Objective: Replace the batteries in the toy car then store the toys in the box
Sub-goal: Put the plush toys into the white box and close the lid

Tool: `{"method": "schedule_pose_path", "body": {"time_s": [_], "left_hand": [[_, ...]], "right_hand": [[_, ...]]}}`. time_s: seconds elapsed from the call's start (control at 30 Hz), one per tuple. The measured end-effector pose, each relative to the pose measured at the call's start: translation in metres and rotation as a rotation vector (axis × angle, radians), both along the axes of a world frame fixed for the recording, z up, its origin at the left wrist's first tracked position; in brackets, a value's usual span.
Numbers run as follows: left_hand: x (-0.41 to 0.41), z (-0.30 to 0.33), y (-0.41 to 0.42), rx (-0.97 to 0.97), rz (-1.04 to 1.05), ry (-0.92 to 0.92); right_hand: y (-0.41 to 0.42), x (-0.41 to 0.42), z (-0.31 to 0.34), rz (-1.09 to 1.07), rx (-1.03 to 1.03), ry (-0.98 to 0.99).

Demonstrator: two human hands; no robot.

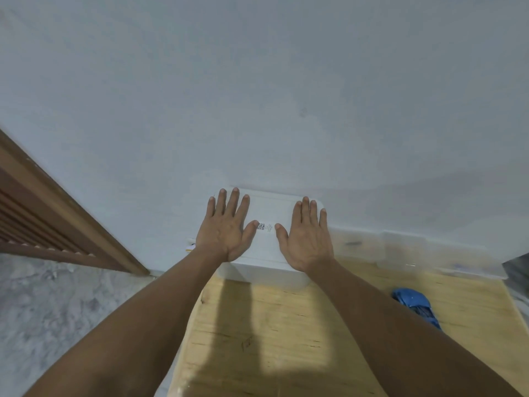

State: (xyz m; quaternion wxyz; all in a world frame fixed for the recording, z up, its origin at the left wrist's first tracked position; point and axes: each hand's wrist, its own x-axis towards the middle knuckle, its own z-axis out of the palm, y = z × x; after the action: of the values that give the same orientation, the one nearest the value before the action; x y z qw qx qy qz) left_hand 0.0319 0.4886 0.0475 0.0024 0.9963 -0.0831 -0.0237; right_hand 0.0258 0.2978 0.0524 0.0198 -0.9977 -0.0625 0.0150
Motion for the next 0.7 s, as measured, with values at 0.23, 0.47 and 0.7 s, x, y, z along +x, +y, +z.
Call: {"method": "schedule_pose_path", "body": {"time_s": [0.23, 0.47, 0.7], "left_hand": [[0.001, 0.001, 0.0, -0.002, 0.0, 0.027], [0.003, -0.001, 0.002, -0.01, -0.001, 0.046], [0.003, -0.001, 0.001, -0.011, 0.001, 0.046]], "right_hand": [[-0.001, 0.003, -0.001, 0.008, 0.007, 0.0], [-0.001, 0.003, -0.007, 0.014, 0.025, -0.063], [-0.004, 0.002, -0.014, 0.059, 0.022, -0.155]]}}
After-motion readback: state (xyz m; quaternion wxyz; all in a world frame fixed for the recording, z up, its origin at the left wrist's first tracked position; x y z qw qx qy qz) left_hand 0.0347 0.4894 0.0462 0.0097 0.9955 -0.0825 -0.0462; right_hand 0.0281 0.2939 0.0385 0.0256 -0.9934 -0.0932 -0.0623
